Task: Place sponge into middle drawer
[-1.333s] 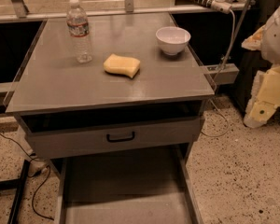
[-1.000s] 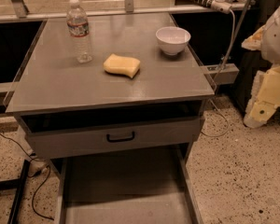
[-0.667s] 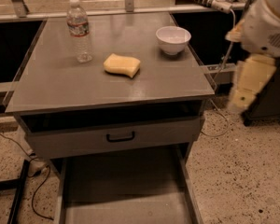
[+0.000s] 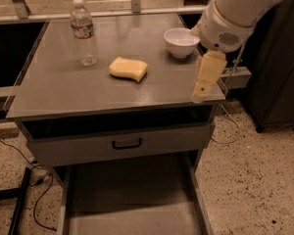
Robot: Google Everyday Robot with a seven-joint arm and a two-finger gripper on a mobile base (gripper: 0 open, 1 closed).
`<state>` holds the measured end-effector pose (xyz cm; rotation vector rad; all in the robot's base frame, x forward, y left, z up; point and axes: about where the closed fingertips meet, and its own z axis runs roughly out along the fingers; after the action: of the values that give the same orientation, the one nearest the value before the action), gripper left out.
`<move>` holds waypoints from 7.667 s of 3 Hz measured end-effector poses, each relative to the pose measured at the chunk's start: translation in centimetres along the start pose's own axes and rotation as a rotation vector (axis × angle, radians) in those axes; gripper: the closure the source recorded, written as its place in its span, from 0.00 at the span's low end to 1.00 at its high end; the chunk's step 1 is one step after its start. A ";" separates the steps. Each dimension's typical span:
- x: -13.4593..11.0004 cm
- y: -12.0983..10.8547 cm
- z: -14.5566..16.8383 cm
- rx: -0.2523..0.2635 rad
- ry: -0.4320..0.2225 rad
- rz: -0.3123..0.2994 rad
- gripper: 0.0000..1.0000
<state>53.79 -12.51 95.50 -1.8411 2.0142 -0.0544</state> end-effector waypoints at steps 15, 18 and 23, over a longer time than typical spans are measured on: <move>-11.3 -8.2 18.6 -0.146 -0.463 0.214 0.64; -11.3 -8.0 18.7 -0.150 -0.460 0.211 1.00; -7.0 1.5 6.6 -0.070 -0.453 0.021 1.00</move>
Offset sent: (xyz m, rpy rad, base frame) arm 0.0152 0.0256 0.0026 0.0703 -0.0196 0.0310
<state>54.81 -4.00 90.89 -1.6844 1.7322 0.4077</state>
